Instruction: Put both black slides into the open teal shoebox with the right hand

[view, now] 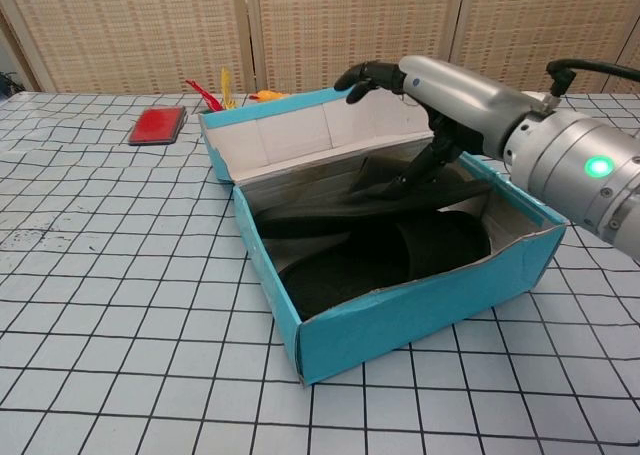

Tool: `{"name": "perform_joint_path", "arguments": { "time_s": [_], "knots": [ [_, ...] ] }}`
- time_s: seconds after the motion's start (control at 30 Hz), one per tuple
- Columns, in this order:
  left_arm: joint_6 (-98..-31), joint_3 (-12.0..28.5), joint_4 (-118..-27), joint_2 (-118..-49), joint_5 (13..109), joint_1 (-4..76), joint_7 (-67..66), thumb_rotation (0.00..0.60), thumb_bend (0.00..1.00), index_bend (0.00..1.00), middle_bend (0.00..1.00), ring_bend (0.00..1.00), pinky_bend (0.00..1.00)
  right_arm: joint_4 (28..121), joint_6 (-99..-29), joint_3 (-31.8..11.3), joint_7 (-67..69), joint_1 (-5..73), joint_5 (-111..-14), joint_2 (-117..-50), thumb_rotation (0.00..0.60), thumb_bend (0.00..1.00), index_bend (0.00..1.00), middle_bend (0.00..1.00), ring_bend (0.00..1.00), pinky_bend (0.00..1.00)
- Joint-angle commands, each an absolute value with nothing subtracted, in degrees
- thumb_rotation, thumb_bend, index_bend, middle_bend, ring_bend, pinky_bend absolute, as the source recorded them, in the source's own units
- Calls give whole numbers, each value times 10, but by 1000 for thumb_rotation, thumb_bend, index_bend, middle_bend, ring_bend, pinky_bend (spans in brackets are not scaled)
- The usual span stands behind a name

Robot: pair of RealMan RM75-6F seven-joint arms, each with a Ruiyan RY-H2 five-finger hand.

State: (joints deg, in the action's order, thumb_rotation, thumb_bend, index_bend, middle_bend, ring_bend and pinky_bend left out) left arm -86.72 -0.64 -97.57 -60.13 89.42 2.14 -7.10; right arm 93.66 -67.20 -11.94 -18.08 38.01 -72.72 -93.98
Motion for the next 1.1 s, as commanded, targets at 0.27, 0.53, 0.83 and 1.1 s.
{"name": "perform_joint_path", "arguments": {
  "time_s": [0.27, 0.53, 0.83, 1.1],
  "knots": [
    [-865, -5, -974, -600, 890, 22, -66, 600, 637, 298, 121, 146, 373, 870, -776, -87, -158, 319, -811, -925, 600, 350, 806, 684, 566, 624],
    [-858, -5, -972, -607, 893, 27, -77, 600, 636, 298, 122, 146, 372, 815, -725, -85, -122, 338, -814, -949, 600, 360, 811, 693, 568, 630],
    [-855, -4, -966, -606, 892, 30, -63, 600, 636, 298, 123, 147, 372, 741, -706, -103, -108, 362, -813, -1015, 600, 368, 811, 696, 568, 630],
    [-858, -6, -967, -604, 895, 29, -62, 600, 636, 298, 122, 146, 372, 656, -676, -123, -92, 387, -796, -1067, 600, 368, 811, 696, 569, 630]
  ]
}}
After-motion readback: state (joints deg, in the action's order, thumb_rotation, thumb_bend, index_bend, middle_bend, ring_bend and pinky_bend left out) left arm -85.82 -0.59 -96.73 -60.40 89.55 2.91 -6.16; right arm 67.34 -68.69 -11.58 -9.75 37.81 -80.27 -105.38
